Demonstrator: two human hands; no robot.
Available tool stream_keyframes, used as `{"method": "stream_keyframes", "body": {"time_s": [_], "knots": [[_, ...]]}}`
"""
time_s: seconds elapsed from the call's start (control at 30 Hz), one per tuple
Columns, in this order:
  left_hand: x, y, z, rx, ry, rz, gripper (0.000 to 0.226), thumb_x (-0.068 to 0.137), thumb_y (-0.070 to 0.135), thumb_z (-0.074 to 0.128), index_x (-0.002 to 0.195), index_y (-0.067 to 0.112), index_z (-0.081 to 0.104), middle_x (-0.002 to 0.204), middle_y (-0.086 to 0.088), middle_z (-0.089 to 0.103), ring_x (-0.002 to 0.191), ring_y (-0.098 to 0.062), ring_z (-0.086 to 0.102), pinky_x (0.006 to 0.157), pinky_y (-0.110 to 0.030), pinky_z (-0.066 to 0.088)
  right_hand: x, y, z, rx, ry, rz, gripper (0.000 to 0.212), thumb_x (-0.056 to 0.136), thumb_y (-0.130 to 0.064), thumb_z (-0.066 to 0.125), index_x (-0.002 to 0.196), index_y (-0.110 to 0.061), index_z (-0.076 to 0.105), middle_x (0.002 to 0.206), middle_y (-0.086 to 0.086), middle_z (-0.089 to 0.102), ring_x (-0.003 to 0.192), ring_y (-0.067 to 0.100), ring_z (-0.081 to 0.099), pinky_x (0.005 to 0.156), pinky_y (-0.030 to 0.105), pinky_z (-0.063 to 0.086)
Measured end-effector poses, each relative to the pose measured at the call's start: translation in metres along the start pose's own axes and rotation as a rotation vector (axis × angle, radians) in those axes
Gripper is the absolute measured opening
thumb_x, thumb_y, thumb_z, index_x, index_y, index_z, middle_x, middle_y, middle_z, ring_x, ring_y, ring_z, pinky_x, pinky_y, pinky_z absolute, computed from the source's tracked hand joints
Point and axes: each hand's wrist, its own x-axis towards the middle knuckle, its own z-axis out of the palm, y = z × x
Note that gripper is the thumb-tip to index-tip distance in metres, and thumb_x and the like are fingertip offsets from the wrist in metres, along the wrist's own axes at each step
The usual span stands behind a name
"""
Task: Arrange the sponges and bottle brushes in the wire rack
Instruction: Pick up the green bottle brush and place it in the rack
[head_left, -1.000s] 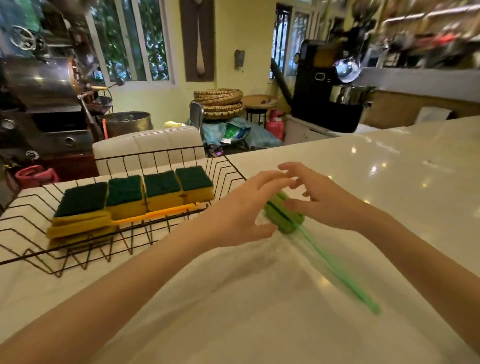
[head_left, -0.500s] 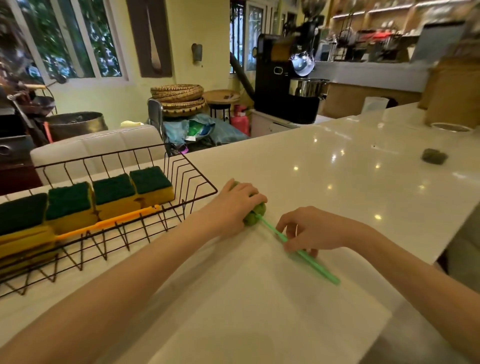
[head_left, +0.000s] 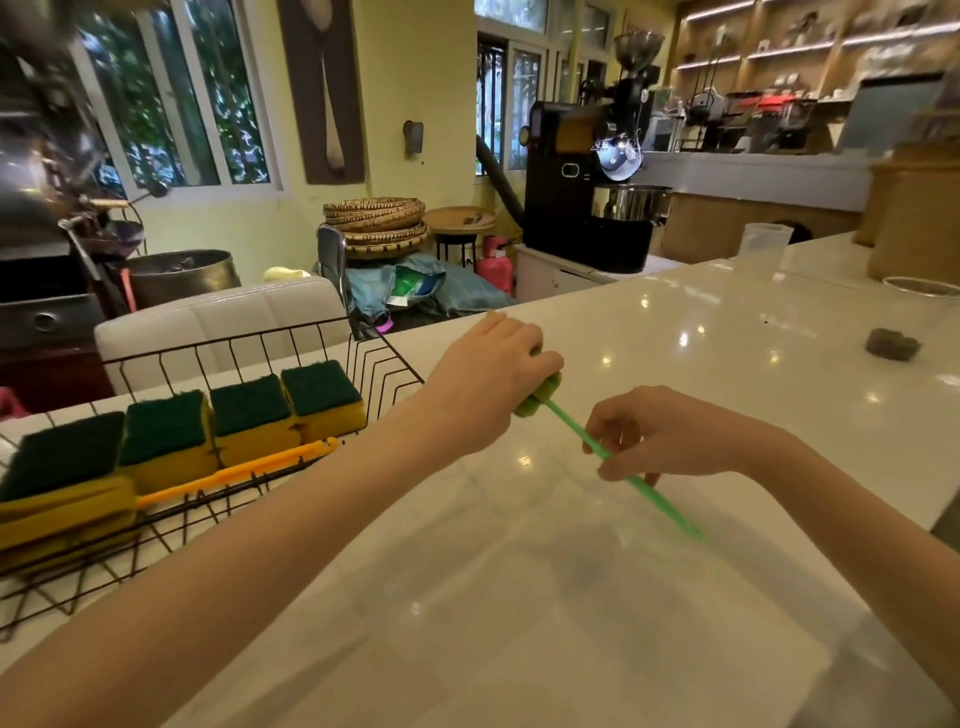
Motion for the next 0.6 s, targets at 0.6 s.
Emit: {"method": "stream_keyframes", "body": {"time_s": [0.6], "knots": [[-0.109,-0.082,-0.065,0.115,0.013,-0.513,0.056,0.073,0.013,0.066,0.124,0.02,0.044,0.122,-0.008,0.053,0.114,-0.025,0.043,0.097,-0.038,0.034,0.086,-0.116,0.009,-0.12,0.103,-0.386,0.017,0.073,-0.029,0.07,0.089,-0.03,0.064,0.079,-0.009,0.063,0.073,0.007,0.059,0.058,0.017,0.038]]}}
